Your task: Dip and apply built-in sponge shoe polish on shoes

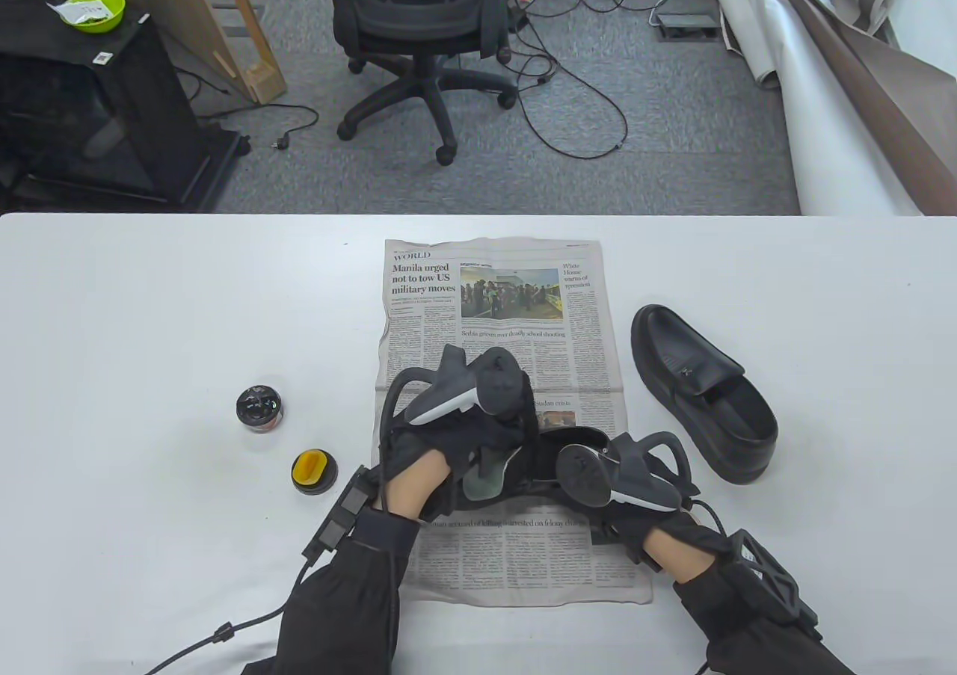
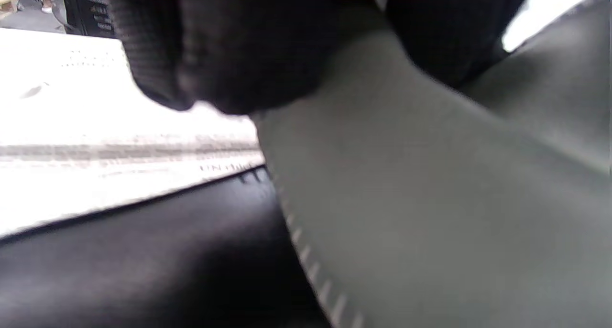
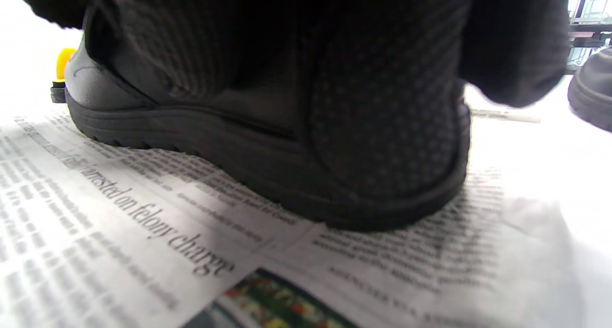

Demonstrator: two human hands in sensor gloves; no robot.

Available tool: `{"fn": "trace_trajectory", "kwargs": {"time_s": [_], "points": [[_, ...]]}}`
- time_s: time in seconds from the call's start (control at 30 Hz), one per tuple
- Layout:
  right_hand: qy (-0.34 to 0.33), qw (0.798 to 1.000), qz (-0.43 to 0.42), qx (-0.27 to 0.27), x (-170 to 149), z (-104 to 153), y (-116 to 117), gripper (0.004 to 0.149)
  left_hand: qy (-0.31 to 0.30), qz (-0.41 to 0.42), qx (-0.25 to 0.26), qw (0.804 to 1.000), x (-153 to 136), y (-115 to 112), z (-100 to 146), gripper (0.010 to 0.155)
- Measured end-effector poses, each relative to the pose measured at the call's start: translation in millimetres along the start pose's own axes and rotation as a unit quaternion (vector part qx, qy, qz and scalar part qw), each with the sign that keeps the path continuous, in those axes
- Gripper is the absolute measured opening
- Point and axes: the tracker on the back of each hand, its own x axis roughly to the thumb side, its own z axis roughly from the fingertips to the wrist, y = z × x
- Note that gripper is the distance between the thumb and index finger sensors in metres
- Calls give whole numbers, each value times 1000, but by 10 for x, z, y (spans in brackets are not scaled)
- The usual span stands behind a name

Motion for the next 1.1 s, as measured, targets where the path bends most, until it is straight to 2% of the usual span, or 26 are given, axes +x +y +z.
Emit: {"fn": "trace_trajectory", "kwargs": {"time_s": [0.07, 0.17, 0.3, 0.47, 0.67, 0.8, 0.87, 0.97, 1.1], "points": [[-2, 1000, 2, -1, 3, 0, 0, 44, 5, -40, -3, 999, 30, -49, -56, 55], [-1, 1000, 1, 0, 1, -1, 0, 44, 16, -21, -17, 1000, -27, -46, -39, 55], [1, 1000, 2, -1, 4, 2, 0, 44, 52, -67, -24, 996, -179, -87, 6, 54], [6, 1000, 4, -2, 8, 7, -1, 44, 94, -78, -25, 992, -469, -143, 141, 54], [9, 1000, 7, -2, 11, 11, -1, 44, 132, -117, -7, 984, -656, -154, 356, 54], [11, 1000, 8, -2, 13, 12, -2, 44, 95, -121, 27, 988, -545, -139, 466, 55], [11, 1000, 8, -2, 14, 11, -2, 44, 41, -52, 64, 996, -409, -117, 490, 55], [8, 1000, 8, -2, 12, 10, -2, 44, -37, 16, 77, 996, -142, -74, 453, 55], [5, 1000, 6, -2, 10, 7, -1, 44, -57, -24, 59, 996, 95, -103, 330, 56]]}}
